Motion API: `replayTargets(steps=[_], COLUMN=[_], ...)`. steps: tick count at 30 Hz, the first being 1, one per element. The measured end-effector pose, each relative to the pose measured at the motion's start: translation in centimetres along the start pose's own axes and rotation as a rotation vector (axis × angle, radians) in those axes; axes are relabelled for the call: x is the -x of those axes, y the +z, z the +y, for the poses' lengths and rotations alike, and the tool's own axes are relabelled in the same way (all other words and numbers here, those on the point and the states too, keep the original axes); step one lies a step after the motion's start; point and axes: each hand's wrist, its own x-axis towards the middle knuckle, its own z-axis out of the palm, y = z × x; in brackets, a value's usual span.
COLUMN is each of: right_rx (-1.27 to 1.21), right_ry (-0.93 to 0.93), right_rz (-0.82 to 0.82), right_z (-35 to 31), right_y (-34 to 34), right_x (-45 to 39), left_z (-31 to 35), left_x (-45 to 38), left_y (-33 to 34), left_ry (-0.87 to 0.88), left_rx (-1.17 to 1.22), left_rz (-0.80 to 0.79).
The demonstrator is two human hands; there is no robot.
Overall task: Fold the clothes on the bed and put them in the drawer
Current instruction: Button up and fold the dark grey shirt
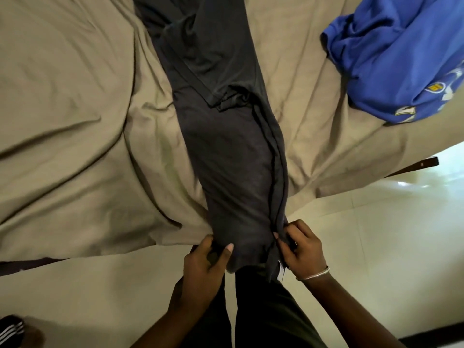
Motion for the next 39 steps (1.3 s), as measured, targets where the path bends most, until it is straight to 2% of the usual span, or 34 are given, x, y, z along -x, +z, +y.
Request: replayTargets(steps=[3,6,11,16,19,20,23,26,29,31,35,39], right_rx=[-0.031,-0.035,-0.061,-0.118,-0.204,-0.235,-0.284,-0.211,-0.023,0.094,0.181,0.115], right_ry=[0.046,0.077,0.124,0.172,0.264,0.297,0.335,0.361,0.361,0.295,0.26,0.119], right_rz=[0.027,0.032,0.022,0.094,0.095,0.072,-0.008,-0.072,0.014,0.068,0.041,-0.046], right_z=[-0.9,-1.4,-2.1,-2.0,-1.8,-1.9,-2.7,-3.1,-3.4,-3.9,-5.2,-6.2], right_y=[-0.1,0.3,0.4,-0.1,-0.1,-0.2,-0.6,-1.1,-1.4,-1.5,-2.0,-3.0], right_x=[0.4,0.9,1.2,1.5,1.7,1.6,1.4,1.4,1.4,1.4,0.5,-2.5], left_z=[0.6,0.8,-0.6,-0.3,-0.6,-1.0,-2.4,-2.9,-1.7,-0.9,1.4,4.0], left_x=[1.9,2.0,0.7,1.8,2.6,2.5,2.1,2.0,2.1,2.5,2.6,1.5], left_y=[0.1,0.7,1.2,1.2,1.1,1.2,1.6,1.6,0.9,0.6,-0.2,-1.4], left_ry=[-0.048,-0.202,-0.259,-0.238,-0.34,-0.359,-0.36,-0.4,-0.578,-0.662,-0.56,-0.512], left_rx=[0.047,0.163,0.226,0.309,0.577,0.599,0.362,0.236,0.411,0.453,0.561,0.632], left_rz=[0.022,-0.088,-0.196,-0.115,-0.234,-0.292,-0.442,-0.403,-0.341,-0.364,-0.223,-0.315])
